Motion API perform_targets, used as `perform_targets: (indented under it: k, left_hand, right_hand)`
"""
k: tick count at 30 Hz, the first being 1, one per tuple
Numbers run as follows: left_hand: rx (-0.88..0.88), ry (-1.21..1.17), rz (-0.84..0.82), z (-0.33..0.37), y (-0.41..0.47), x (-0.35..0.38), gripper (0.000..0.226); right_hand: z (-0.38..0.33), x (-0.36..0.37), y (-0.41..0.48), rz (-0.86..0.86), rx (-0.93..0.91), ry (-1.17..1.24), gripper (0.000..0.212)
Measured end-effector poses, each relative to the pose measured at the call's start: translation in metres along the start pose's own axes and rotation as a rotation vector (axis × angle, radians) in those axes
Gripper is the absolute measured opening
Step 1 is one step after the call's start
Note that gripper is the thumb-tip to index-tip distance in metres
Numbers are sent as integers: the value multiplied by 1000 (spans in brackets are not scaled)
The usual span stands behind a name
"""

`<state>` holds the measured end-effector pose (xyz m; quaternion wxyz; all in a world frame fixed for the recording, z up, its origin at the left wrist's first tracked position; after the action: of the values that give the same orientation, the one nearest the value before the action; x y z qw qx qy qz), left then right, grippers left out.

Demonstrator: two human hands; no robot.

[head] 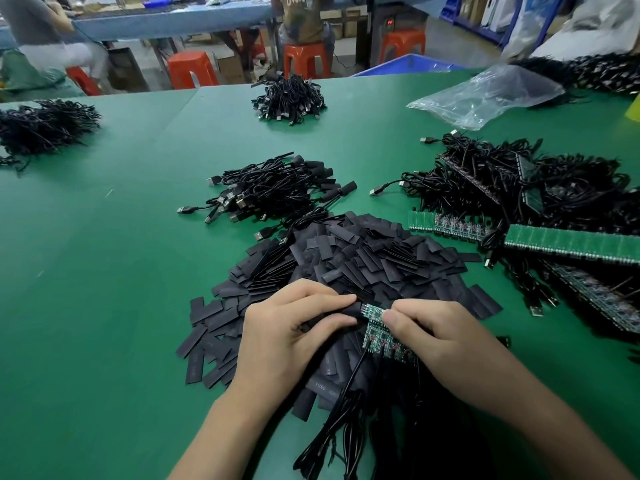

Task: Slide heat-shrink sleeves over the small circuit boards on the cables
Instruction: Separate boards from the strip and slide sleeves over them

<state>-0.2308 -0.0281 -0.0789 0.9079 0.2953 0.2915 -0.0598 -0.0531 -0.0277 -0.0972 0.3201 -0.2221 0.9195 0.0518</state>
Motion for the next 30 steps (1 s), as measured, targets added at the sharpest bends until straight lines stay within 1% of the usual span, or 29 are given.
perform_targets:
  k: [6, 12, 15, 17, 20, 26, 30]
  left_hand:
    - [-27, 16, -80, -5, -1, 5, 25]
    - [-56, 14, -71, -9, -1, 6, 25]
    - [-72, -24, -68, -10, -1, 7, 23]
    - [-61, -28, -104, -10, -1, 8, 22]
    - [-10, 36, -174, -5, 0, 11, 22]
    - [61, 38, -218, 3, -1, 16, 21]
    - [68, 18, -236, 7, -2, 21, 21]
  right_hand:
    - [1, 2, 1, 28, 12, -12, 47]
    - [2, 9, 1, 12, 39, -66, 47]
    - [1, 11, 0, 1, 51, -73, 46]
    - [2, 12, 0, -10, 55, -87, 45]
    - [2, 14, 0, -37, 51, -109, 43]
    - [4, 12, 1, -78, 27, -89, 41]
    - [3, 15, 0, -89, 21, -94, 41]
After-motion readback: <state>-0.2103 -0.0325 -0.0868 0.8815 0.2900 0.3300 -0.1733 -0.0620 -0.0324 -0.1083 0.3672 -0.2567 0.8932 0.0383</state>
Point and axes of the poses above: each hand's wrist, its own y-axis towards the middle knuckle, its own x-axis out of the palm, z = x × y, the point moved 9 cm from there along y, towards the middle knuckle, and after that the axes turned 8 degrees about -z, right-handed, at the moved point
